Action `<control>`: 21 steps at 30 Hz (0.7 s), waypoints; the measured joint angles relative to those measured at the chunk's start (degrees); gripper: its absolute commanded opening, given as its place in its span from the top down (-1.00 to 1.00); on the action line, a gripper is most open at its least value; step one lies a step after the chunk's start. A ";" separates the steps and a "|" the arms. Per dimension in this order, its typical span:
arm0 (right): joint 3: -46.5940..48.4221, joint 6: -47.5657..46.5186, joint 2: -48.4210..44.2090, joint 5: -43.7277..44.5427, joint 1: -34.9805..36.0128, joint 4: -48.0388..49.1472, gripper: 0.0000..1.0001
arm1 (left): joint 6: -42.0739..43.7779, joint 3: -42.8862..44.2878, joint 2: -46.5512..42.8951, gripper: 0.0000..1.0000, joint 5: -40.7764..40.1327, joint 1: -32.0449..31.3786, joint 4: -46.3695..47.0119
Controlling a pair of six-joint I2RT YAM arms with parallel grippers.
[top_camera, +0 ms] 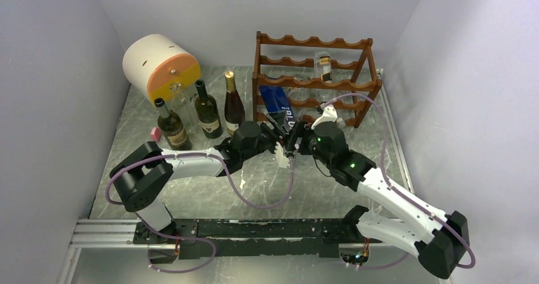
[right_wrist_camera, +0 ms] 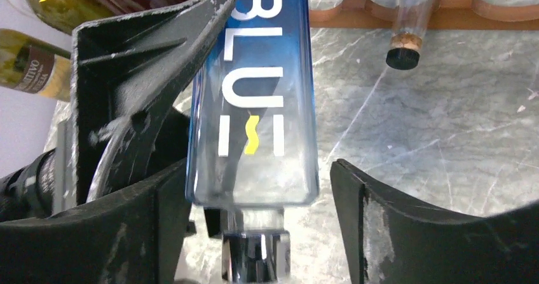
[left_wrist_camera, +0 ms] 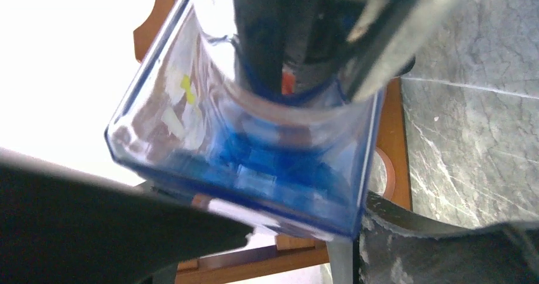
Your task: Take the wine bottle off the wine rack
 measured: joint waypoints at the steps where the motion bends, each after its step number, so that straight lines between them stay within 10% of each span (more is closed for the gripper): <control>1: 0.26 -0.24 -0.76 0.31 0.04 -1.57 -0.73 | -0.28 -0.42 0.02 0.84 -0.39 -0.17 0.81; 21: 11.02 -7.15 -9.97 14.34 0.52 -8.00 -0.95 | -3.80 -6.86 0.07 0.86 -8.83 -5.88 14.29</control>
